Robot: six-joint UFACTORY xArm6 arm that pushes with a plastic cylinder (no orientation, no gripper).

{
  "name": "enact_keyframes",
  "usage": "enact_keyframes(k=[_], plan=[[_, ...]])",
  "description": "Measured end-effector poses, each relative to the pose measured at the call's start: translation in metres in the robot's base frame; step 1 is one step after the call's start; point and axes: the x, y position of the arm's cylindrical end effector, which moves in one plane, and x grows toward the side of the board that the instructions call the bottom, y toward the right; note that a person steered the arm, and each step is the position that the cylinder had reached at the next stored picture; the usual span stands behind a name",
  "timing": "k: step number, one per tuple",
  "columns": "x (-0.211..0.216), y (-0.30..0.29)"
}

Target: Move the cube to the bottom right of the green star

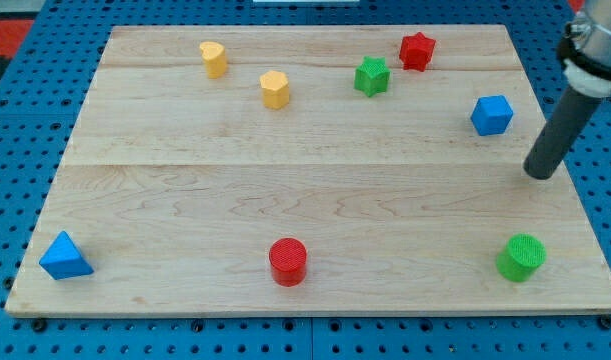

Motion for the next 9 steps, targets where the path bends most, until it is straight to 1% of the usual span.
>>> enact_keyframes(k=[1,2,3,4,6,7,8,9], plan=[[-0.017,0.022],[-0.034,0.025],[-0.061,0.022],[-0.077,0.012],[-0.077,-0.061],[-0.077,-0.082],[-0.088,-0.074],[-0.097,-0.080]])
